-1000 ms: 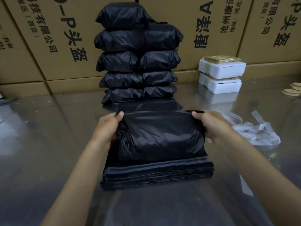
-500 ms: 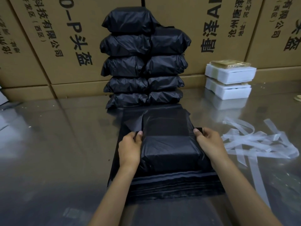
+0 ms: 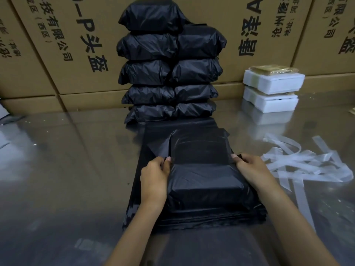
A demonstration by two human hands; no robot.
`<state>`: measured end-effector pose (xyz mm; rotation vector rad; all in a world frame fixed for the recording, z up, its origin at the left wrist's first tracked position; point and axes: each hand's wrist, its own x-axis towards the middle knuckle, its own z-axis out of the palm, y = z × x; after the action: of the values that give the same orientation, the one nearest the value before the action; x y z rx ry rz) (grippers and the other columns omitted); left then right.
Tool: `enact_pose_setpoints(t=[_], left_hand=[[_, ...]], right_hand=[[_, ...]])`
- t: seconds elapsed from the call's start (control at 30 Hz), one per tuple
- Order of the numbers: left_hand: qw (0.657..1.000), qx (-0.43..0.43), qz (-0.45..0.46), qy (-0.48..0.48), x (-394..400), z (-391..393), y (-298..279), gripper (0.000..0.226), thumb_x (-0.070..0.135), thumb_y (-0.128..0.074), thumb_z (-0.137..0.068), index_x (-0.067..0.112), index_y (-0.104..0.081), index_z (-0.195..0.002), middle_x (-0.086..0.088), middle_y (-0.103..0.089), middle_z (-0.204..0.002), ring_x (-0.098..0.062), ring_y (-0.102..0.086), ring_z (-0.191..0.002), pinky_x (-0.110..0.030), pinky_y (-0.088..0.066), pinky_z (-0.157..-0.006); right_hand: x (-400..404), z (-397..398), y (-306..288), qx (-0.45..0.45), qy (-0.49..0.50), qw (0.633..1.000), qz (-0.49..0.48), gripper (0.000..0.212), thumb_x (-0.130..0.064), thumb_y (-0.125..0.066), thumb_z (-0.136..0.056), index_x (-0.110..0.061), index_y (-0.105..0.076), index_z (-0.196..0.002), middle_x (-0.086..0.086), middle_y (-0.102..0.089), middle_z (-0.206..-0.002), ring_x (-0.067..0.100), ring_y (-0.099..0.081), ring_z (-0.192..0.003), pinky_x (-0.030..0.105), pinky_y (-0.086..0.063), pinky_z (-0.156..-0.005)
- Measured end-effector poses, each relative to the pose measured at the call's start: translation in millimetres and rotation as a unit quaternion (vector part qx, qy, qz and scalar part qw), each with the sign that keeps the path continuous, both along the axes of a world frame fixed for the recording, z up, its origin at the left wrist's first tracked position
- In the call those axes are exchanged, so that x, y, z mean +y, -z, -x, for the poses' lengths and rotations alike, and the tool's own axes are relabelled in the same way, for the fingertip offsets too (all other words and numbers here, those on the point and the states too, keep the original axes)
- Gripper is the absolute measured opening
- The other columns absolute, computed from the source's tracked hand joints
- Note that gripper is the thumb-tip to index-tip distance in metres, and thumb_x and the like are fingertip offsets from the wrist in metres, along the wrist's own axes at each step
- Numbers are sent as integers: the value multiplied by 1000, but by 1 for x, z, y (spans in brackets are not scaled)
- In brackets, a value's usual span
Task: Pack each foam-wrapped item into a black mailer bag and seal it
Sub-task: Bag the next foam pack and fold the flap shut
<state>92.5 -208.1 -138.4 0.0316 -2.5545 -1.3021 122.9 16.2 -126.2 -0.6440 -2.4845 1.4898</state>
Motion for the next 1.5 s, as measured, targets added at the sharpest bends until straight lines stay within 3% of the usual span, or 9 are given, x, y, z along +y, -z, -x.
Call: enact_pose_setpoints(t=[0.17,0.3,0.37,0.43,0.53,0.73,0.87,1.13,1.5], left_hand=[[997,-31,-67,30,-9,-1,3,48,27,-49,-104,11,-38,-61,0,-43,-58,-15,-40,-55,-31,-30,-54],[950,-145,-276,27,-19,1,0,41,45,-48,-101,14,-68,-82,1,-70,-85,-17,-65,-82,-35,-51,-81],[907,-207,-364,52,-23,2,-5,28,47,-59,-89,24,-75,-90,0,-76,-96,-21,-70,-94,-40,-55,-91],[892,-190,-403,80,-26,3,-8,23,34,-66,-79,17,-76,-91,-8,-76,-94,-29,-70,-94,-41,-55,-87],[923,-106,-365,65,-27,2,-5,23,6,-64,-85,23,-68,-70,-6,-68,-72,-24,-62,-76,-34,-49,-68],[947,38,-315,42,-33,-1,-17,18,-5,-69,-85,11,-64,-77,-25,-64,-85,-21,-59,-69,-33,-47,-69],[958,137,-251,34,-30,-4,-18,27,-11,-66,-85,14,-61,-78,-2,-55,-97,-14,-62,-61,-18,-46,-57],[969,238,-58,7,-33,-6,-15,36,18,-70,-87,40,-42,-92,17,-47,-95,-14,-54,-67,-12,-44,-62],[939,335,72,-15,-42,-7,-16,26,44,-55,-92,18,-50,-91,10,-46,-86,-14,-45,-62,-18,-36,-50]], right_hand=[[5,-1,-12,10,15,997,-81,22,-26,-65,-96,-9,-64,-82,14,-69,-88,34,-64,-97,37,-44,-79],[-16,1,-53,240,63,944,-216,8,-18,-62,-93,-14,-62,-100,8,-65,-102,29,-58,-103,39,-46,-87],[-46,8,-74,307,-69,930,-191,10,-16,-63,-92,-19,-63,-102,1,-66,-102,21,-60,-101,38,-50,-90],[-84,15,-79,218,-257,935,-108,16,-15,-65,-93,-24,-63,-106,-3,-66,-110,13,-61,-105,34,-51,-96],[-117,35,-64,119,-349,922,-116,16,-19,-61,-97,-24,-68,-110,-5,-68,-113,10,-61,-108,34,-49,-100],[-123,60,-60,110,-319,935,-106,19,-36,-70,-91,-26,-77,-76,-10,-74,-79,2,-66,-81,28,-53,-78],[-122,59,-55,102,-356,923,-103,16,-32,-66,-93,-29,-78,-84,-12,-76,-90,5,-67,-94,41,-52,-96],[-107,56,-68,48,-466,881,-66,22,-15,-59,-100,-22,-75,-114,-11,-73,-114,0,-63,-112,27,-45,-108],[-106,57,-72,22,-453,891,-9,11,-25,-64,-95,-25,-75,-94,-4,-74,-107,10,-66,-106,29,-47,-103]])
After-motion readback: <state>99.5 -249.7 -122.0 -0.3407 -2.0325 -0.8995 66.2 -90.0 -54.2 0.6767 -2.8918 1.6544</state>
